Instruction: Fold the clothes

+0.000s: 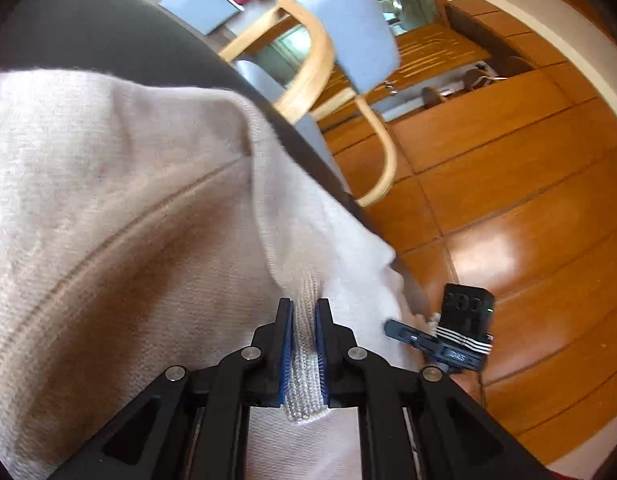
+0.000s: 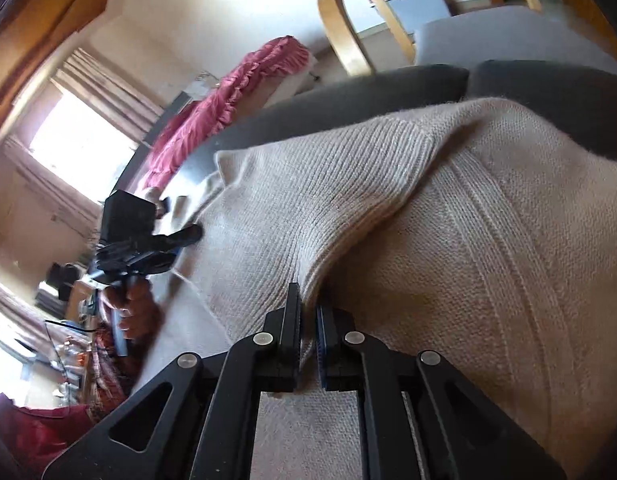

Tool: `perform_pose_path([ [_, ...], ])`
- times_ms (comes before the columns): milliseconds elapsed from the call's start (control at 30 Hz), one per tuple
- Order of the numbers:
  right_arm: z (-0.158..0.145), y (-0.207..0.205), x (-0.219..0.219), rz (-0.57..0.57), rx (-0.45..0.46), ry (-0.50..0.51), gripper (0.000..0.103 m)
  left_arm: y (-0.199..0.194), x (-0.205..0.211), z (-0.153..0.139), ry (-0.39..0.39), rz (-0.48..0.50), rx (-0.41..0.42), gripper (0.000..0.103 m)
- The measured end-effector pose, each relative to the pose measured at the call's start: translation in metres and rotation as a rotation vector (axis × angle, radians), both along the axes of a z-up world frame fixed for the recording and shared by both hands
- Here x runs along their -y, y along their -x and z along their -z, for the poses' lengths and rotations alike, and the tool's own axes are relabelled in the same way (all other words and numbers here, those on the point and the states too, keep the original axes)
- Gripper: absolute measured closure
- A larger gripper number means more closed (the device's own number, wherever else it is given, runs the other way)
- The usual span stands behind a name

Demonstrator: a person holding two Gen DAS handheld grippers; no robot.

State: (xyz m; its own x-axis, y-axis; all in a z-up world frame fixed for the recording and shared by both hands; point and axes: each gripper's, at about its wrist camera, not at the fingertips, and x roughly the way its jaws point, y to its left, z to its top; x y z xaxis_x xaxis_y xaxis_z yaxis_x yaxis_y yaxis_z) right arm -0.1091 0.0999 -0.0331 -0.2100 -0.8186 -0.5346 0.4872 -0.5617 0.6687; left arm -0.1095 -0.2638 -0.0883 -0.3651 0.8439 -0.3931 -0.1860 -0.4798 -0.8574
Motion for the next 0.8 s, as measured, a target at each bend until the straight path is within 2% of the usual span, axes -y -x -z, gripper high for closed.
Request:
perform_pose_path([
  [133, 0.001, 0.001, -0.001, -0.031, 0.011, 0.034, 0.096, 0.0, 0.012, 0.007, -0.189, 0.012, -0.001, 0.093],
  [200, -0.003, -0.003, 0.0, -0.066, -0.001, 0.071, 0.096, 0.001, 0.013, 0.014, -0.228, 0.014, 0.006, 0.093],
  [233, -0.004, -0.006, 0.001, -0.084, -0.012, 0.071, 0.096, 0.002, 0.011, 0.016, -0.218, 0.016, 0.013, 0.093],
  [300, -0.004, -0.01, 0.005, -0.099, -0.023, 0.051, 0.096, 0.005, 0.009, 0.02, -0.156, 0.027, 0.046, 0.093],
  [367, 0.005, -0.006, 0.002, -0.066, 0.011, 0.008, 0.095, 0.007, 0.001, 0.023, -0.028, 0.036, 0.101, 0.093],
  [467, 0.019, 0.005, -0.003, 0.003, 0.079, -0.059, 0.093, -0.003, -0.008, 0.01, 0.157, 0.028, 0.08, 0.092],
  [533, 0.014, 0.007, -0.01, 0.034, 0.07, -0.039, 0.087, -0.009, -0.006, 0.001, 0.241, -0.007, 0.078, 0.092],
  [667, -0.016, 0.0, -0.028, 0.267, -0.106, -0.16, 0.07, -0.019, 0.003, -0.031, 0.483, -0.18, 0.024, 0.092],
  [700, -0.022, -0.002, -0.034, 0.339, -0.151, -0.173, 0.062, -0.019, 0.002, -0.041, 0.512, -0.231, 0.001, 0.091],
  [733, -0.026, -0.005, -0.036, 0.381, -0.18, -0.166, 0.059, -0.018, 0.001, -0.05, 0.522, -0.283, -0.022, 0.091],
  [800, -0.032, -0.01, -0.033, 0.372, -0.221, -0.089, 0.059, -0.01, -0.009, -0.061, 0.487, -0.324, -0.07, 0.089],
])
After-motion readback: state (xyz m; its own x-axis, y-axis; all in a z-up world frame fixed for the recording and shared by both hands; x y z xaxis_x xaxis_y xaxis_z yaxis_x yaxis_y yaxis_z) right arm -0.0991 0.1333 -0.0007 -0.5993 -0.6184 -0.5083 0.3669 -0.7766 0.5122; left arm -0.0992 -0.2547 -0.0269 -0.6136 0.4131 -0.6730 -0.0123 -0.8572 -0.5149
